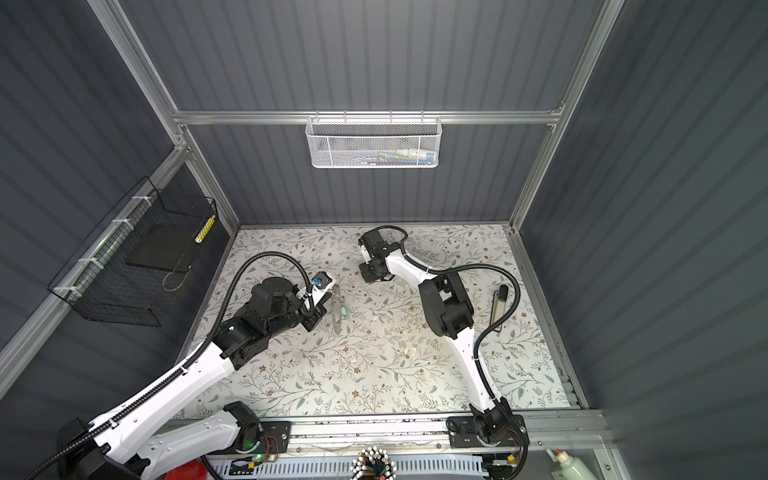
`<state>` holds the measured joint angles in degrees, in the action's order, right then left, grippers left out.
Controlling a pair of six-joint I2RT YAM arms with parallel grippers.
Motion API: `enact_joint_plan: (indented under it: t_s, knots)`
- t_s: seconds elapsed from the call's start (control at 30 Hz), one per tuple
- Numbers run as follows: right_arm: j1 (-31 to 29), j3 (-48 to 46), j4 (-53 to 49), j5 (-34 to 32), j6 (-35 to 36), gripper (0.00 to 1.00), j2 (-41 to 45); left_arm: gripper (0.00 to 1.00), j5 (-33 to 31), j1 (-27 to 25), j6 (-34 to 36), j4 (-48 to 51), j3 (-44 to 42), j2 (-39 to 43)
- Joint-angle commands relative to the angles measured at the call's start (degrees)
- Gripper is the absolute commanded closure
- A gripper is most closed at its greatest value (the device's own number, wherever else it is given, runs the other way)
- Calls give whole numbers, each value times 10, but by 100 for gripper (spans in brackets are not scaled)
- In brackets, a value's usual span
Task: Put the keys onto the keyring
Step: 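Grasp the black-tagged key's ring with the right gripper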
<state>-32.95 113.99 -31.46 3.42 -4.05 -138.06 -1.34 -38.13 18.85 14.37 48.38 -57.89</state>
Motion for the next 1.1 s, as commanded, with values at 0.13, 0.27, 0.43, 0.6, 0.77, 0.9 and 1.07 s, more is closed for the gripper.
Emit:
enact_joint_plan:
  t_s: [0.13, 0.27, 0.43, 0.6, 0.77, 0.9, 1.07]
  knots:
    - [-2, 25, -30, -6, 1, 82, -18, 100, 6, 3, 8, -5, 17, -1]
    - [-3, 25, -30, -5, 2, 85, -18, 100, 6, 3, 9, -6, 15, 1]
    - [-5, 20, -28, -3, 8, 91, -13, 100, 6, 4, 9, -6, 15, 1]
    - [-6, 19, -29, -6, 8, 92, -13, 100, 6, 4, 9, -5, 15, 1]
    - [-6, 18, -30, -11, 7, 84, -12, 100, 6, 3, 9, -5, 14, 2]
    - [-6, 20, -33, -10, 9, 82, -13, 100, 7, 3, 9, -6, 14, 4]
    - [-6, 19, -40, -13, 9, 83, -13, 100, 6, 3, 11, -6, 13, 4]
